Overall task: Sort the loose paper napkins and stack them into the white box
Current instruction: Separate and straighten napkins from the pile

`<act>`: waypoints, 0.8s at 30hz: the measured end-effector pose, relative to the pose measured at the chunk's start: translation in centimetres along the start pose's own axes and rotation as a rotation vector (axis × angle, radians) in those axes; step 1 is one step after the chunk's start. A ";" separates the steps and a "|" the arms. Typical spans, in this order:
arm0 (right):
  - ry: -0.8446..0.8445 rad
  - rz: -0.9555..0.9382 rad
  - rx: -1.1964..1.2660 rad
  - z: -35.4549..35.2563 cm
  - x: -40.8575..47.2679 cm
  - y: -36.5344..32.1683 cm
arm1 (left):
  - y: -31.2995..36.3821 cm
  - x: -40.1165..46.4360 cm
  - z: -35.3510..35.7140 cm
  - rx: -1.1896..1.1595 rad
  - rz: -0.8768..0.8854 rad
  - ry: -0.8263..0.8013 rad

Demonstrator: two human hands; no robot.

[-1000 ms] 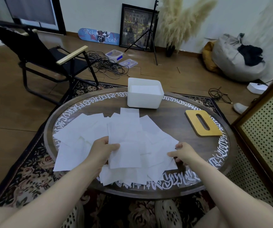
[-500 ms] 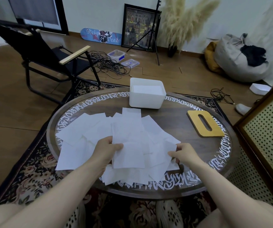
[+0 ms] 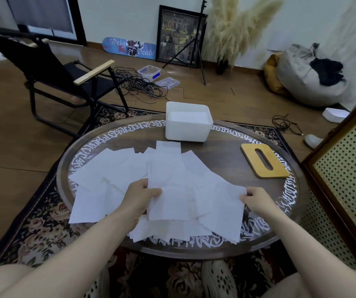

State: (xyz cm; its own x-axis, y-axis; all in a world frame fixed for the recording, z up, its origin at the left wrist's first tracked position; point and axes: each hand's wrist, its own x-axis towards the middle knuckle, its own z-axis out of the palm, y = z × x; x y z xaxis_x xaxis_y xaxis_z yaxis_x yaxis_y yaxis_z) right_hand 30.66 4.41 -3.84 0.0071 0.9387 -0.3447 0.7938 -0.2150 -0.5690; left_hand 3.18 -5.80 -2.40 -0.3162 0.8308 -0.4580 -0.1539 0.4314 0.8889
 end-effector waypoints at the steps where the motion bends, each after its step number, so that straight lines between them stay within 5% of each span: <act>1: -0.019 -0.002 0.051 0.0 -0.2 -0.1 | 0.0 0.0 0.1 0.001 0.000 -0.002; 7: -0.166 -0.027 0.168 1.3 -1.8 -0.3 | 0.1 0.0 0.8 0.011 -0.007 -0.008; 10: -0.125 -0.013 0.102 1.3 -2.0 -0.7 | 0.1 0.1 1.0 0.019 -0.002 -0.009; 15: -0.062 -0.020 0.324 -0.6 -2.2 -1.7 | -0.1 0.3 1.1 0.028 -0.002 0.001; 24: -0.310 -0.048 0.661 -0.6 -2.9 -4.0 | -0.4 0.4 1.2 0.071 0.006 0.013</act>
State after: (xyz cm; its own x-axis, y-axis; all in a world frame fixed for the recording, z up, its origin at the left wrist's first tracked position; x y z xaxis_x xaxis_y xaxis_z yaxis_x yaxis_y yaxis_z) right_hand 27.83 2.72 -0.16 -0.2690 0.8526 -0.4480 0.2555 -0.3853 -0.8867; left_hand 4.28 -5.19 -2.93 -0.3296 0.8290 -0.4519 -0.0857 0.4504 0.8887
